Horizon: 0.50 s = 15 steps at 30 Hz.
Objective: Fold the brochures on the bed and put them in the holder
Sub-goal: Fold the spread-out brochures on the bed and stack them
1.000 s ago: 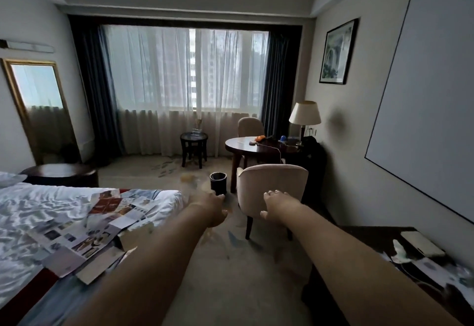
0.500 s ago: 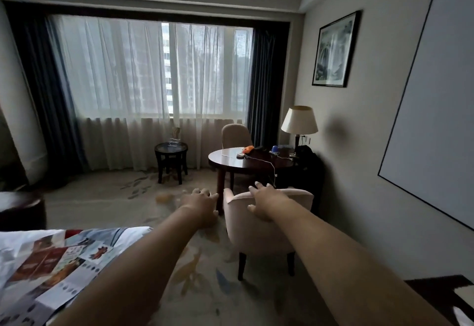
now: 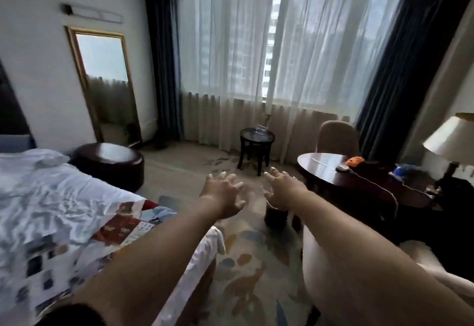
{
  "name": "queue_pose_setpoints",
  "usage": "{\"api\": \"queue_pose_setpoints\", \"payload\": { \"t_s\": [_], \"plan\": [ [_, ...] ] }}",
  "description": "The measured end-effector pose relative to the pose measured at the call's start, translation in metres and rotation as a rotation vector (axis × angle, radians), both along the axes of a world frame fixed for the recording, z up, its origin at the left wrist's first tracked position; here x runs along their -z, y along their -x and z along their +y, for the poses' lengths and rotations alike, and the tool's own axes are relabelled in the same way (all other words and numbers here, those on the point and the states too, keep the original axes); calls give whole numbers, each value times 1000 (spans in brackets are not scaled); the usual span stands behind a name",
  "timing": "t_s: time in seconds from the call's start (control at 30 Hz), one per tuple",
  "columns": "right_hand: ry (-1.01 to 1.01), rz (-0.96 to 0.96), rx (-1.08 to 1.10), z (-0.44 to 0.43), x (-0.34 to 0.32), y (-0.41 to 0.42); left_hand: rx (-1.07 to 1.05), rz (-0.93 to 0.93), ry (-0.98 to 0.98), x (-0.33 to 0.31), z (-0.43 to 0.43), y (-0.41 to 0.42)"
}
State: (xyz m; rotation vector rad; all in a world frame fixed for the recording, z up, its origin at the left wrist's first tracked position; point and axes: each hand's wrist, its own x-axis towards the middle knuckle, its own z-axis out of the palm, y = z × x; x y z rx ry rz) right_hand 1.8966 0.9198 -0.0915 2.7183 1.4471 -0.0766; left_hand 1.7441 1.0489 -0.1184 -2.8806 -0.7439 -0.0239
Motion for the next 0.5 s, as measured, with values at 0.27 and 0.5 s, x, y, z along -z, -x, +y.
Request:
{"api": "queue_pose_setpoints", "payload": {
  "t_s": [0.27,0.5],
  "plan": [
    [-13,-24,-512,281,7,42,-537,1,125,16,202,79],
    [12,-112,-924,449,34,165,-990,27,182,26,311,233]
  ]
}}
